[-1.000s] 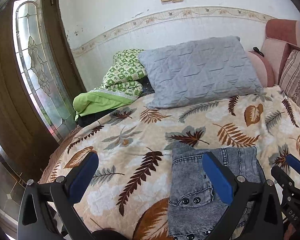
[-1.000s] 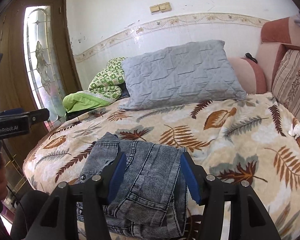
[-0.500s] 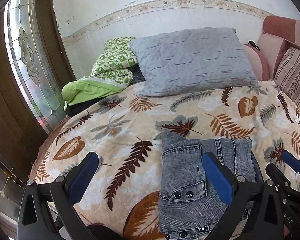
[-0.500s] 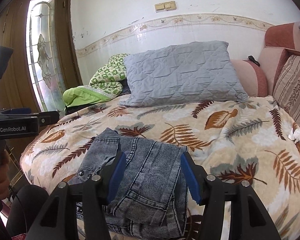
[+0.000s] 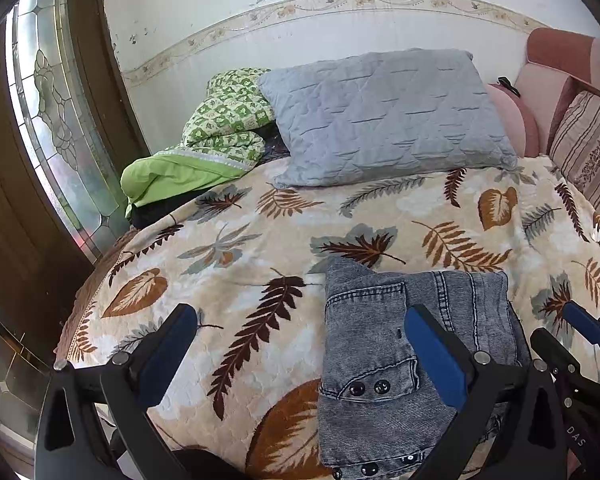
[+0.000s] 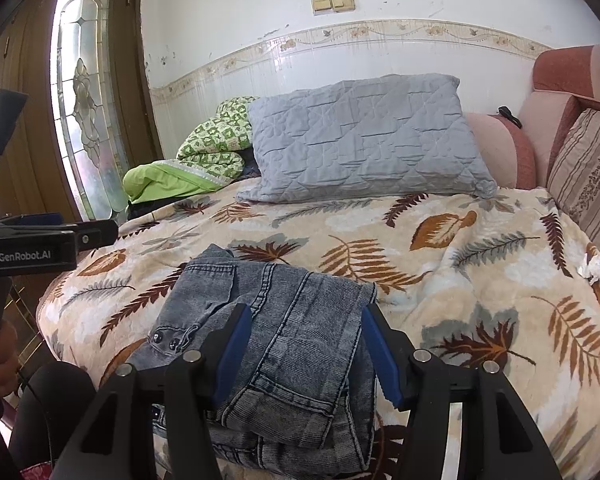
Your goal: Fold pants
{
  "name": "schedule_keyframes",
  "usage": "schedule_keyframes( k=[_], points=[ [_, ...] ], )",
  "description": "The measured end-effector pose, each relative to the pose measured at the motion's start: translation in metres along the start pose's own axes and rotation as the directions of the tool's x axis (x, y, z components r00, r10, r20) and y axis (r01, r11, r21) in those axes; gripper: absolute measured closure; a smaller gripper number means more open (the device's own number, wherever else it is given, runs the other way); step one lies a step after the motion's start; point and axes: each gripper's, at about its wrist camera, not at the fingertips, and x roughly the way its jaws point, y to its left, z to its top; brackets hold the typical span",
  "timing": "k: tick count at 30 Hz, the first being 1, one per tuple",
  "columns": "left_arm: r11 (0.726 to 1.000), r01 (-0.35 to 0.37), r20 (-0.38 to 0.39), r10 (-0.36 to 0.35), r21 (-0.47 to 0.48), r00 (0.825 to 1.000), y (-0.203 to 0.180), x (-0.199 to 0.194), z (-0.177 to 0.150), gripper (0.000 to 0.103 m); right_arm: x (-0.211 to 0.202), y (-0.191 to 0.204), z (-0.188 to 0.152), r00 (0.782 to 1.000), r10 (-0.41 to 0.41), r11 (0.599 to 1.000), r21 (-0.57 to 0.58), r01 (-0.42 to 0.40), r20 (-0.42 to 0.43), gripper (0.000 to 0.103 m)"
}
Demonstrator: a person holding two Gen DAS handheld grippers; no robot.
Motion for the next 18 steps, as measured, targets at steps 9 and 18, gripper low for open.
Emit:
schedule_keyframes(
  k=[9, 18],
  points=[
    [1.0, 0.03, -0.013, -0.03, 0.007, 0.999, -0.001, 0.0001, -0.0002, 0.0, 0.0015, -0.0007, -0.0009, 1.0, 0.002, 1.0, 0.008, -0.002, -0.007, 0.042],
    [0.999, 0.039, 0.017, -0.039, 0.031, 0.999, -0.0042, -0.0053, 0.0022, 0.0, 0.0032, -0.0019, -0.001, 1.0, 0.003, 1.0, 0.016, -0.003, -0.016, 0.042]
  ],
)
